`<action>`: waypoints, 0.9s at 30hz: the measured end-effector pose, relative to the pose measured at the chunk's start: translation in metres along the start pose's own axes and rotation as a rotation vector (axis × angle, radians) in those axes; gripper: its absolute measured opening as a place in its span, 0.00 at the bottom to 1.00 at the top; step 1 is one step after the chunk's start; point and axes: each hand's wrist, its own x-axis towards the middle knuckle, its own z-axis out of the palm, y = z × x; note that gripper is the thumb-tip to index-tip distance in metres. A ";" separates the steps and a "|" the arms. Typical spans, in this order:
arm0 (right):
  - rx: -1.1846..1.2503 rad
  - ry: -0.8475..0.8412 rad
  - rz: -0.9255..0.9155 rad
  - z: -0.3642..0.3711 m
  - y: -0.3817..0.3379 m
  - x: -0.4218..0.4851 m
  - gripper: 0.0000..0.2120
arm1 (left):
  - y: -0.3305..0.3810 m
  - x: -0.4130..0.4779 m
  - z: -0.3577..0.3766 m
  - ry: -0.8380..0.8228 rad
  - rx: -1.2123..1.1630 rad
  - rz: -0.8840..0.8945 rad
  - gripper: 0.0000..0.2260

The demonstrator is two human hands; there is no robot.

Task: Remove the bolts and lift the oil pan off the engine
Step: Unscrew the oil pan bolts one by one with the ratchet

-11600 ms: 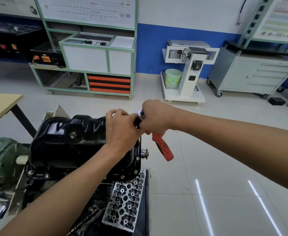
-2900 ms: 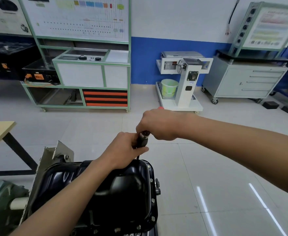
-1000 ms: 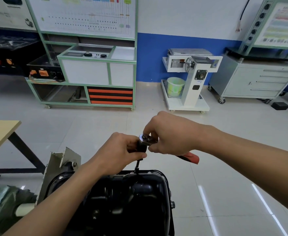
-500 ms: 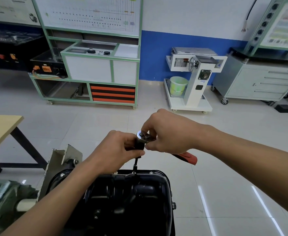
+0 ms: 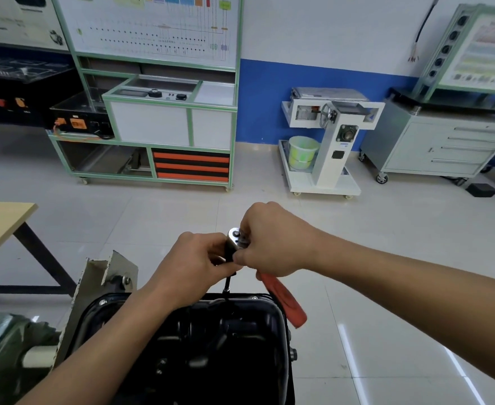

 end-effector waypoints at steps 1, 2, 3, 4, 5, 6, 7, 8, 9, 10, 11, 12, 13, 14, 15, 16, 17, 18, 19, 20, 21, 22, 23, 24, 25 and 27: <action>-0.021 -0.004 0.003 0.002 -0.001 -0.001 0.12 | 0.000 -0.001 0.001 0.006 0.000 0.006 0.06; -0.065 -0.006 -0.006 0.002 -0.002 -0.001 0.12 | -0.001 -0.002 0.002 0.010 -0.005 0.008 0.06; -0.116 -0.002 -0.027 0.000 -0.003 -0.002 0.14 | 0.000 -0.003 0.002 0.009 -0.013 0.007 0.07; -0.167 0.001 -0.055 -0.002 -0.004 -0.003 0.15 | 0.000 -0.003 0.003 0.006 -0.021 0.003 0.07; -0.208 0.001 -0.090 -0.005 -0.004 -0.004 0.16 | 0.000 -0.004 0.003 0.001 -0.027 0.000 0.07; -0.257 -0.013 -0.121 -0.006 -0.005 -0.004 0.16 | 0.000 -0.005 0.004 0.000 -0.034 -0.004 0.07; -0.292 -0.023 -0.161 -0.009 -0.006 -0.006 0.14 | 0.000 -0.006 0.005 0.001 -0.038 -0.006 0.06; -0.350 -0.045 -0.190 -0.010 -0.005 -0.007 0.09 | -0.001 -0.008 0.006 0.002 -0.034 -0.006 0.05; -0.417 -0.057 -0.255 -0.011 -0.007 -0.009 0.03 | -0.001 -0.010 0.009 0.005 -0.013 -0.005 0.05; -0.486 -0.067 -0.313 -0.013 -0.008 -0.011 0.08 | -0.001 -0.012 0.012 0.009 0.015 -0.006 0.05; -0.541 -0.063 -0.387 -0.014 -0.008 -0.011 0.13 | 0.000 -0.014 0.014 0.017 0.039 -0.011 0.06; -0.572 -0.061 -0.436 -0.016 -0.008 -0.010 0.17 | 0.000 -0.016 0.015 0.029 0.046 -0.017 0.06; -0.592 -0.048 -0.497 -0.017 -0.008 -0.009 0.19 | 0.000 -0.017 0.015 0.036 0.049 -0.020 0.05; -0.620 -0.044 -0.554 -0.018 -0.008 -0.008 0.22 | 0.000 -0.018 0.013 0.031 0.054 -0.015 0.05; -0.653 -0.031 -0.616 -0.018 -0.007 -0.007 0.23 | 0.001 -0.020 0.011 0.010 0.059 -0.006 0.04; -0.704 -0.021 -0.659 -0.018 -0.006 -0.008 0.23 | 0.001 -0.021 0.009 -0.014 0.060 0.002 0.04; -0.730 -0.007 -0.681 -0.017 -0.004 -0.008 0.22 | 0.001 -0.022 0.008 -0.026 0.062 0.008 0.04; -0.728 0.004 -0.641 -0.014 -0.004 -0.010 0.20 | 0.001 -0.024 0.007 -0.024 0.065 0.017 0.04; -0.703 0.021 -0.559 -0.011 -0.004 -0.012 0.17 | 0.001 -0.025 0.007 -0.006 0.070 0.025 0.06; -0.683 0.050 -0.452 -0.008 -0.006 -0.013 0.12 | 0.002 -0.026 0.009 0.018 0.067 0.032 0.07; -0.652 0.061 -0.349 -0.005 -0.010 -0.013 0.06 | 0.003 -0.027 0.010 0.034 0.051 0.033 0.06; -0.587 0.028 -0.258 -0.002 -0.014 -0.013 0.06 | 0.004 -0.027 0.011 0.044 0.037 0.040 0.04; -0.475 -0.071 -0.165 -0.002 -0.016 -0.011 0.12 | 0.006 -0.028 0.012 0.053 0.028 0.059 0.04; -0.302 -0.197 -0.074 -0.004 -0.019 -0.011 0.15 | 0.007 -0.028 0.012 0.065 0.038 0.083 0.07; -0.116 -0.303 0.013 -0.006 -0.022 -0.011 0.16 | 0.008 -0.028 0.012 0.079 0.047 0.099 0.10; -0.006 -0.368 0.080 -0.008 -0.024 -0.010 0.13 | 0.005 -0.028 0.009 0.073 0.016 0.096 0.11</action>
